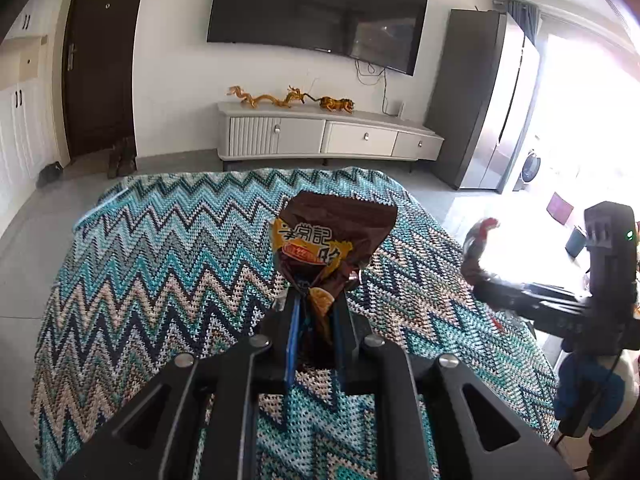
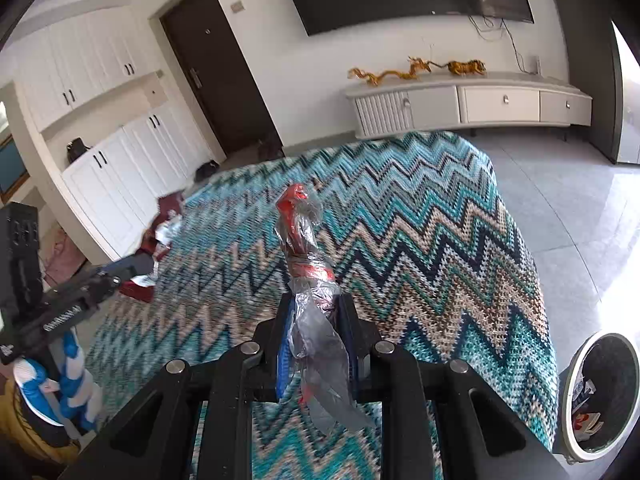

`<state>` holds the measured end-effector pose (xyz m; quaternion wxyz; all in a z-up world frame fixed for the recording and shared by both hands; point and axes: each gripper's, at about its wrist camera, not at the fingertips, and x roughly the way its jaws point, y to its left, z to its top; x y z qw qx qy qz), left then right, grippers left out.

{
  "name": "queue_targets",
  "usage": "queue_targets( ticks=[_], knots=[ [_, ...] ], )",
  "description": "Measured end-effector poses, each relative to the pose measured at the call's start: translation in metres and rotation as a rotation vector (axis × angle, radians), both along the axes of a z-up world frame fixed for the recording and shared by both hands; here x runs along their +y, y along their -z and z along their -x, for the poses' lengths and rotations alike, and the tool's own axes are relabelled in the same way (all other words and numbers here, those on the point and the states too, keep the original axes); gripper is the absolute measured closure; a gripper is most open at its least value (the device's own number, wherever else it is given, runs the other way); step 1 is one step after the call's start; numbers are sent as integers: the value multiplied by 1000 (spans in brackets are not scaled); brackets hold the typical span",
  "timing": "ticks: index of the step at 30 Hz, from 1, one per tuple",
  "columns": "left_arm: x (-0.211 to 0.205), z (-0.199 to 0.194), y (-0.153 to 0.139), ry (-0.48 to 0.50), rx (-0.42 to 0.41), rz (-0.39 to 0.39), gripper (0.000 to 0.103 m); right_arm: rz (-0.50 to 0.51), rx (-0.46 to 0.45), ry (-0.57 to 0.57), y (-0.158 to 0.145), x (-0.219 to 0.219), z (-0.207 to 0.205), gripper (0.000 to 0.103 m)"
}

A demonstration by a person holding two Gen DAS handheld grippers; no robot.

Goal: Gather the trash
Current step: 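Lift the bottle and snack bag and carry both tools over the bin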

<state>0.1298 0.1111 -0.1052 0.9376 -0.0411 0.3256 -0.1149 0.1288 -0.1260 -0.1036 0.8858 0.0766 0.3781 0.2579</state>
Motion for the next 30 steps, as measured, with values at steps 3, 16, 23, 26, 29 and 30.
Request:
queue_targets(
  ticks=[3, 16, 23, 26, 29, 30],
  knots=[
    [-3, 12, -6, -11, -24, -29, 89, -13, -28, -12, -12, 1, 11, 82],
    [-19, 37, -33, -14, -96, -92, 89, -59, -119, -16, -48, -15, 45, 82],
    [-53, 34, -45, 37, -119, -141, 89, -91, -132, 50, -49, -53, 52, 82],
    [-72, 31, -47, 70, -122, -169, 89, -105, -132, 94, -46, -76, 54, 82],
    [-95, 26, -47, 105, -121, -201, 89, -123, -132, 144, -43, -103, 57, 82],
    [-104, 24, -47, 120, -120, -213, 89, -128, -133, 165, -41, -114, 59, 82]
  ],
)
